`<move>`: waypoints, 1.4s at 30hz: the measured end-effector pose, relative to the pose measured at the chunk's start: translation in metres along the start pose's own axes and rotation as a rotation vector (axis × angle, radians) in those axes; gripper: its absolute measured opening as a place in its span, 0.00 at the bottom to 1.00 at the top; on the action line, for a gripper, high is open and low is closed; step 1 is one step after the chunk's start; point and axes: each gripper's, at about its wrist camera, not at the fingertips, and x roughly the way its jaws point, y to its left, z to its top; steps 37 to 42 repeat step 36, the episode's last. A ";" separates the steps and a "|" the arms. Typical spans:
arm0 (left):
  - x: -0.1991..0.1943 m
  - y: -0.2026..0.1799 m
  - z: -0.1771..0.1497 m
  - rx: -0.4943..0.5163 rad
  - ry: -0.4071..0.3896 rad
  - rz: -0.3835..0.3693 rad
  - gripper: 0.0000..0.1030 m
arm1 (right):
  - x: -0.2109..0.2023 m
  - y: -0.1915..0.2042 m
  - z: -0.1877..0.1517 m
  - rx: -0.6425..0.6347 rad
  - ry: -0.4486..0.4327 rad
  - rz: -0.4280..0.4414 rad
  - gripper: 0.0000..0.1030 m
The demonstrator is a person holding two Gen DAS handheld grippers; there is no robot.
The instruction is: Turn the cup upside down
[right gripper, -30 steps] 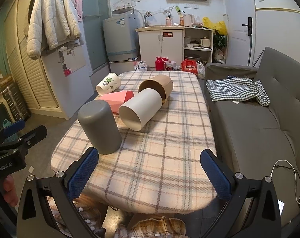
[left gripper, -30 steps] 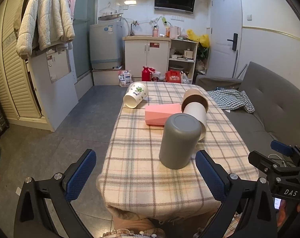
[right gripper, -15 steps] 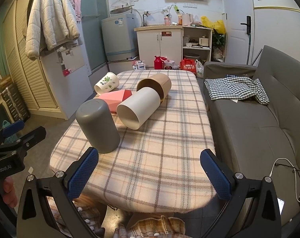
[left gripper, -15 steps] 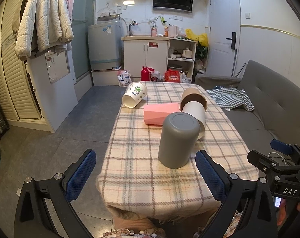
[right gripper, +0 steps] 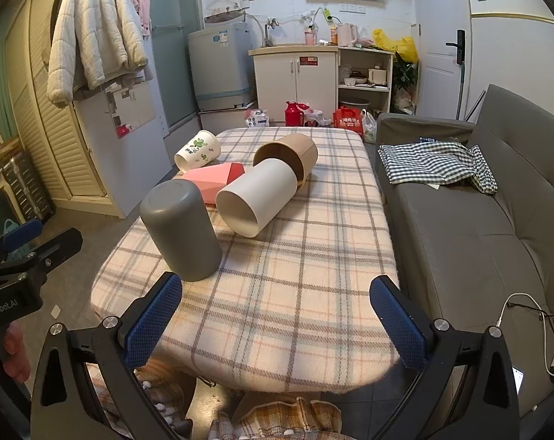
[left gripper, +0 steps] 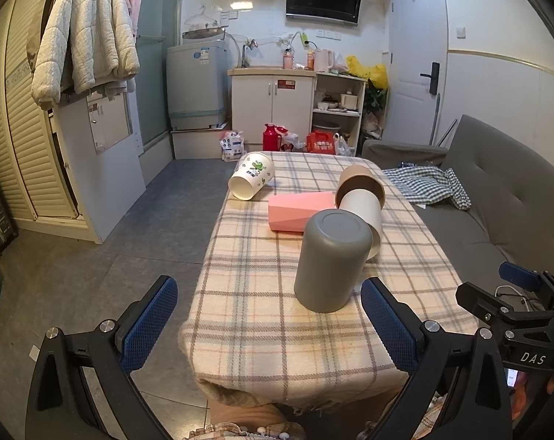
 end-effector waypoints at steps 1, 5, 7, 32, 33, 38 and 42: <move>0.000 0.000 0.000 0.002 0.001 -0.001 1.00 | 0.000 0.000 0.000 0.000 0.000 0.000 1.00; 0.000 -0.001 0.001 0.005 -0.001 -0.002 1.00 | 0.000 0.000 0.000 0.000 0.000 0.001 1.00; 0.000 -0.002 0.001 0.006 0.000 -0.002 1.00 | 0.000 0.000 0.000 0.000 0.000 0.001 1.00; 0.001 -0.002 0.001 0.010 0.000 0.001 1.00 | 0.002 0.001 -0.001 -0.002 0.008 -0.002 1.00; 0.001 -0.002 0.001 0.012 -0.001 0.005 1.00 | 0.002 0.001 -0.001 -0.001 0.008 -0.002 1.00; 0.002 -0.003 0.001 0.022 0.000 0.005 1.00 | 0.002 0.001 -0.001 0.000 0.010 -0.001 1.00; 0.002 -0.003 0.001 0.022 0.000 0.005 1.00 | 0.002 0.001 -0.001 0.000 0.010 -0.001 1.00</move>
